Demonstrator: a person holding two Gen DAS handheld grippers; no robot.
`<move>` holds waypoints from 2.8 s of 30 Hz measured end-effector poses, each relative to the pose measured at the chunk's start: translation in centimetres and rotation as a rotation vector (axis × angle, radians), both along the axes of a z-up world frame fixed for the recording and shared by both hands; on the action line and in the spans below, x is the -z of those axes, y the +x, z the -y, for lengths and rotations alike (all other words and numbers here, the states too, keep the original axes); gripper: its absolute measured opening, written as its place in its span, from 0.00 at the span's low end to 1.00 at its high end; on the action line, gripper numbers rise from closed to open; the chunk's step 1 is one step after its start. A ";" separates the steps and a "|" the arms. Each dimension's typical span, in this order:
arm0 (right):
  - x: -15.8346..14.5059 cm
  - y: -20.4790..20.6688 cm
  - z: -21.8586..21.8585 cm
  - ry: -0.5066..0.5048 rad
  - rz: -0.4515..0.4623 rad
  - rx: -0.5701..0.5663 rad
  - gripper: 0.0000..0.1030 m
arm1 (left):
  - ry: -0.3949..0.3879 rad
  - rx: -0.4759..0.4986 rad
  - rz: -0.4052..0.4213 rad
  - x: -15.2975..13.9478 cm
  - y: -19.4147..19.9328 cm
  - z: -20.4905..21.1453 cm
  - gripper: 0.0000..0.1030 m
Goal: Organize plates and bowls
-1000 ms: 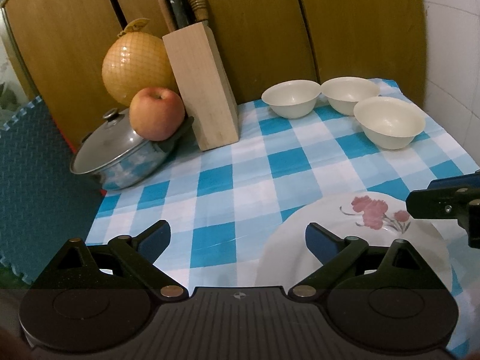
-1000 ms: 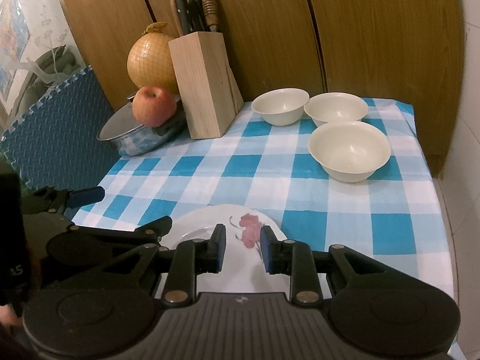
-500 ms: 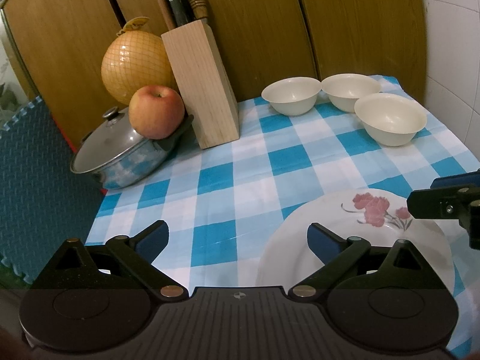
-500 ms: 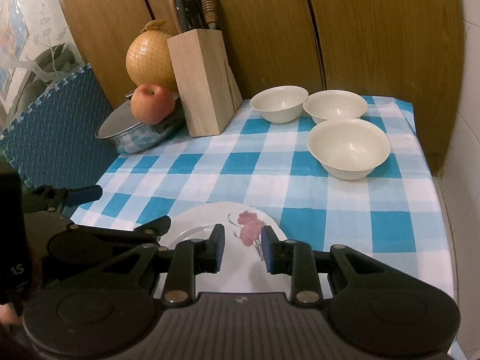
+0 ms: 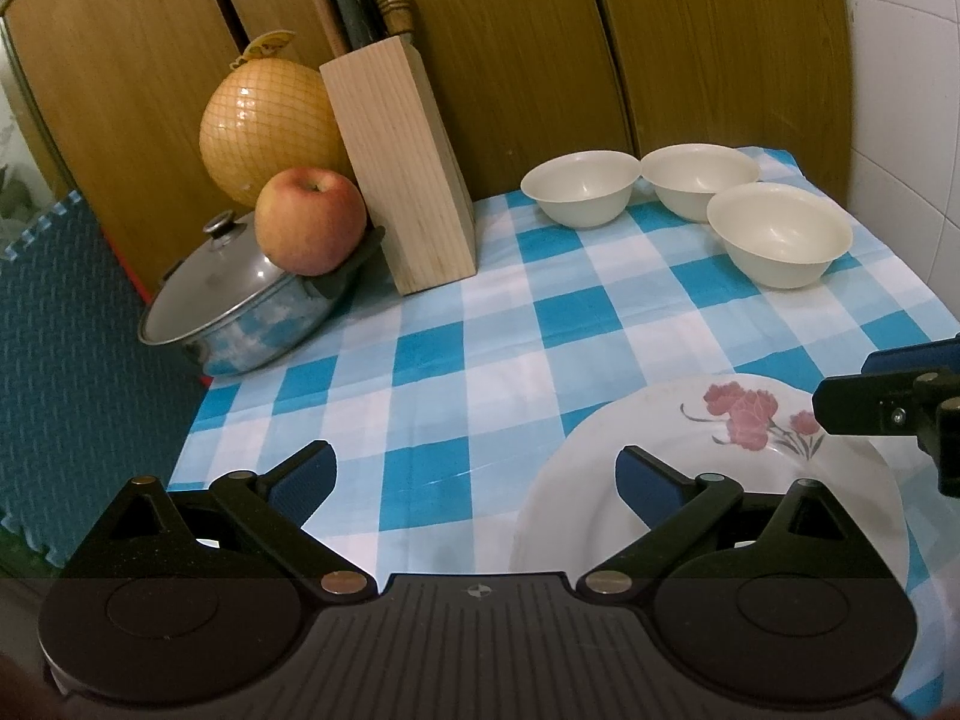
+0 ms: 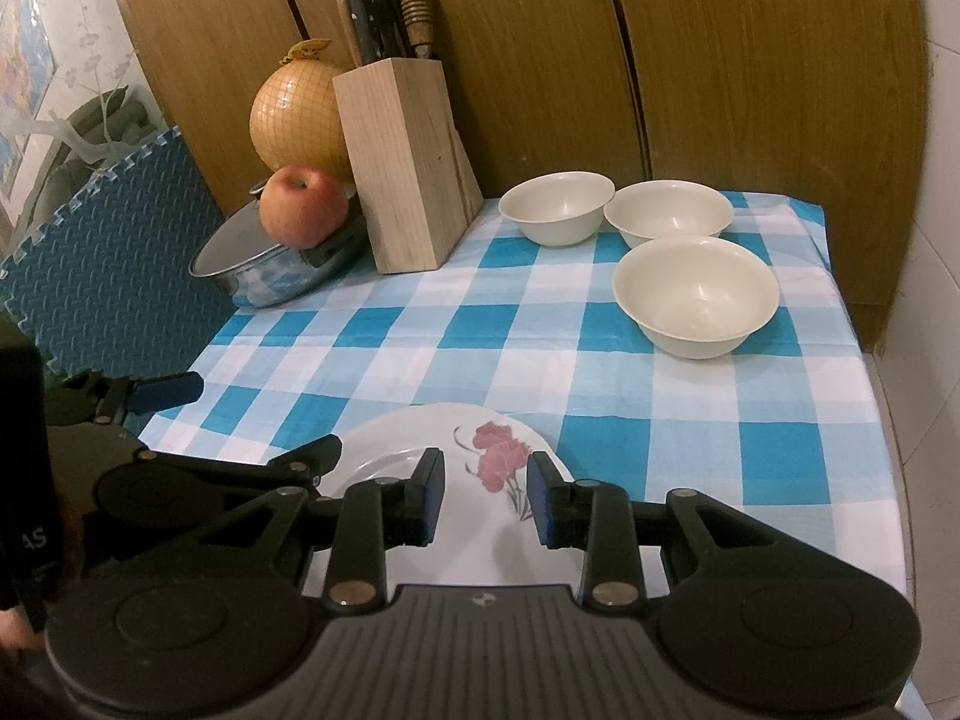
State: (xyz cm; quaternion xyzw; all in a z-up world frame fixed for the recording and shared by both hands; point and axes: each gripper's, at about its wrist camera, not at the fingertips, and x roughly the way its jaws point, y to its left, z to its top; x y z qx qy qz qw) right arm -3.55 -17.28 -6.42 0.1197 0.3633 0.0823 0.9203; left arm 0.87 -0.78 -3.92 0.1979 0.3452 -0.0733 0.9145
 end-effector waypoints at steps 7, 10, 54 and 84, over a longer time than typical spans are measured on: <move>0.1 -0.1 0.2 0.001 -0.001 0.005 0.23 | 0.000 0.001 -0.001 0.0 0.0 0.1 0.98; 0.1 0.0 0.3 0.000 -0.002 0.006 0.23 | -0.002 0.002 -0.001 0.0 0.0 0.0 0.98; 4.5 13.7 14.6 0.128 -0.222 0.338 0.04 | -0.373 0.070 -0.426 5.1 16.7 11.7 0.55; 3.1 13.3 9.0 0.244 -0.190 0.217 0.15 | -0.397 -0.073 -0.304 -0.2 14.8 -1.6 0.63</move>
